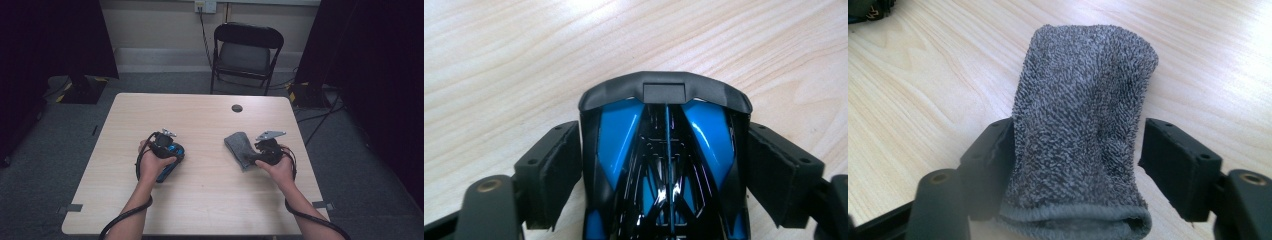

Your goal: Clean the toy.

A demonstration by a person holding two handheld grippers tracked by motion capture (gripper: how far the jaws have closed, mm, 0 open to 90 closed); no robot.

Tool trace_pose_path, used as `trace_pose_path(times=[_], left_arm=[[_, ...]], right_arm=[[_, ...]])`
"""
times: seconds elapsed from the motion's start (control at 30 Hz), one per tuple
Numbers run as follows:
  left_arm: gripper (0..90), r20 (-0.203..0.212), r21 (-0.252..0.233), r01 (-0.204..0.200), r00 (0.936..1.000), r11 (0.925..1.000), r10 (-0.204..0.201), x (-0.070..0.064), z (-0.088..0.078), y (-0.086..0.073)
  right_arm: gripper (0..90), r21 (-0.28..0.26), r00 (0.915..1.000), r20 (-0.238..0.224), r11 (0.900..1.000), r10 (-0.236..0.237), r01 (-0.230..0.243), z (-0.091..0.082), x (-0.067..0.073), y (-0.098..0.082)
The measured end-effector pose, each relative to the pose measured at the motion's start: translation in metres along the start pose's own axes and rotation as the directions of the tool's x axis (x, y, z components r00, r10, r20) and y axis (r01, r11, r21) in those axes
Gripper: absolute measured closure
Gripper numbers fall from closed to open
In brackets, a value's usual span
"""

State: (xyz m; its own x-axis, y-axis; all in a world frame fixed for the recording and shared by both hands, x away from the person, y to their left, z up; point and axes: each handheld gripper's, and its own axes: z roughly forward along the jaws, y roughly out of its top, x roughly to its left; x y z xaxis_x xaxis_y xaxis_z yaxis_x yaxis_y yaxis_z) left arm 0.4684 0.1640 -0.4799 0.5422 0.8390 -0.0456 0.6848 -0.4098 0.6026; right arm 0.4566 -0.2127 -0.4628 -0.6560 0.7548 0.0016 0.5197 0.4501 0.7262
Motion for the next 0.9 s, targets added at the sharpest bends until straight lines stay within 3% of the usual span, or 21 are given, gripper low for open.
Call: trace_pose_path(times=[0.27,0.63,0.9], left_arm=[[17.3,-0.010,-0.029,0.004,0.9999,0.9996,-0.005,0.000,-0.014,0.004],[16.3,0.039,-0.053,0.019,0.9991,0.9984,-0.017,-0.002,-0.032,0.003],[16.2,0.074,-0.058,-0.035,0.9965,0.9977,0.039,-0.014,-0.042,0.002]], right_arm=[[24.8,-0.011,1.0000,-0.005,1.000,0.002,-0.002,-0.006,0.001,0.003],[18.9,-0.016,0.9988,-0.048,1.000,0.009,-0.010,-0.010,0.007,0.010],[14.5,-0.035,0.9954,-0.090,0.999,-0.033,0.030,-0.016,0.015,0.015]])
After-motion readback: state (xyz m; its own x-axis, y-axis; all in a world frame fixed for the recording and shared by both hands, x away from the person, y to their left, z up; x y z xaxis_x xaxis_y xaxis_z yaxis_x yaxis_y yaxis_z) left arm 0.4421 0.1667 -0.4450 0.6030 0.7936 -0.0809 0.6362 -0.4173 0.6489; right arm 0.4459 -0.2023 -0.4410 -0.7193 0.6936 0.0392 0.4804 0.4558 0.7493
